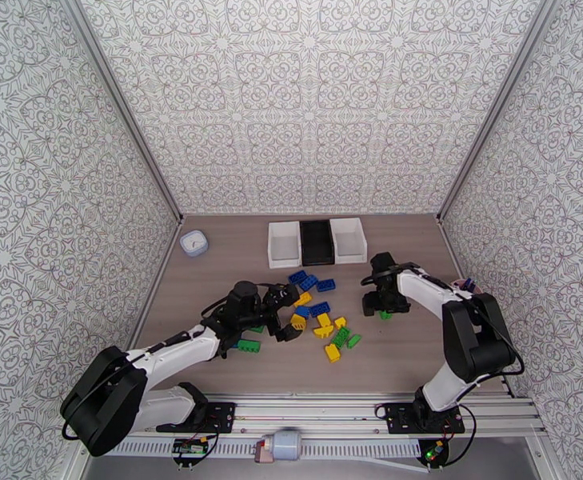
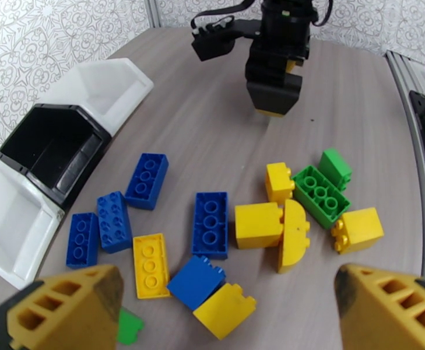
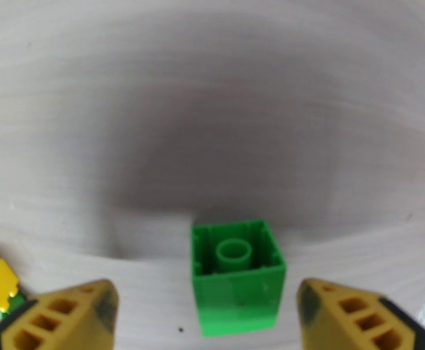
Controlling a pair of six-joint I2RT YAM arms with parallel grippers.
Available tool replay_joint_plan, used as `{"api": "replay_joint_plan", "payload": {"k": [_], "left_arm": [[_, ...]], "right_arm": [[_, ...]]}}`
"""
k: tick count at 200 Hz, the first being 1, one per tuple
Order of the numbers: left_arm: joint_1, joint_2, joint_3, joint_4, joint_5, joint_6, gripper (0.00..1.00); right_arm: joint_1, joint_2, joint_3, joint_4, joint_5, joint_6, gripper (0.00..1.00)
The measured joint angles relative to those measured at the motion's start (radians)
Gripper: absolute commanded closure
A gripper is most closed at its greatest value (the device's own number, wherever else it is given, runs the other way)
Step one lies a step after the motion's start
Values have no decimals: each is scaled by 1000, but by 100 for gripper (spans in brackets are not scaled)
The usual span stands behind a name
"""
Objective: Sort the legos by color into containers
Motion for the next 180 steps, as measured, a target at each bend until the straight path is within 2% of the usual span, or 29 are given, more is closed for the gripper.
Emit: {"api": "replay_joint_plan", "payload": {"k": [35, 63, 69, 122, 180], "left_arm": [[0, 1, 0, 13, -10, -12, 0], [-1, 10, 0, 53, -21, -38, 0], [-2, 13, 0, 60, -26, -42, 0], [-18, 76, 0, 159, -102, -109, 0], [-53, 161, 25, 259, -249, -197, 0]], "right_arm": [[0, 9, 2, -13, -2, -23, 46], [0, 9, 2, -14, -3, -30, 71], [0, 9, 3, -16, -2, -31, 73], [0, 8, 23, 12, -26, -9, 74], [24, 8, 149, 184, -47, 48, 74]]}}
